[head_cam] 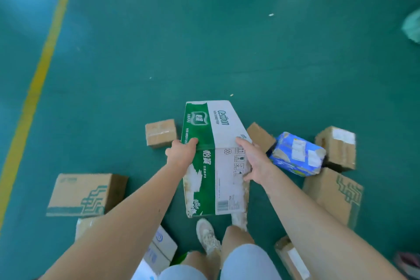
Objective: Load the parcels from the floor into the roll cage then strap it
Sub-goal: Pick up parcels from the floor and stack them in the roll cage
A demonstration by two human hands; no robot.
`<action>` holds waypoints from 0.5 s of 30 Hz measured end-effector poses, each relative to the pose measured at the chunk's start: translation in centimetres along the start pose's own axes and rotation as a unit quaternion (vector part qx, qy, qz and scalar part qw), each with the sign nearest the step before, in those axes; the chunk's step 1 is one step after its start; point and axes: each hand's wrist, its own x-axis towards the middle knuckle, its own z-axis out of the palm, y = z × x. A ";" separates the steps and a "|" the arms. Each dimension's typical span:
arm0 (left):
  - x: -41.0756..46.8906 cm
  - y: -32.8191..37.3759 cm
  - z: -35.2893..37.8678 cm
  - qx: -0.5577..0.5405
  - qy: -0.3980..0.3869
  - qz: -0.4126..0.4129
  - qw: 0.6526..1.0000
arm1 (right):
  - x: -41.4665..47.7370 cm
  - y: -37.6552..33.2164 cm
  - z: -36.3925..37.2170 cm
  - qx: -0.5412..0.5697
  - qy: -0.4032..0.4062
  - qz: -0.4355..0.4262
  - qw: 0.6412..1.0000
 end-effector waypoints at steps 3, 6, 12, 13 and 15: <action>-4.3 2.6 3.0 0.029 -0.049 0.051 0.997 | -3.6 0.5 -5.0 0.070 0.047 -0.023 0.996; -9.0 4.5 6.7 0.071 -0.095 0.102 0.988 | -6.7 1.9 -10.3 0.128 0.089 -0.042 0.987; -19.8 4.8 16.9 0.188 -0.171 0.200 0.946 | -13.9 8.6 -22.6 0.250 0.166 -0.082 0.951; -22.2 4.2 18.5 0.204 -0.183 0.208 0.939 | -15.3 10.1 -24.6 0.265 0.180 -0.086 0.943; -26.4 2.5 22.0 0.222 -0.218 0.227 0.923 | -18.3 13.5 -28.5 0.289 0.213 -0.093 0.929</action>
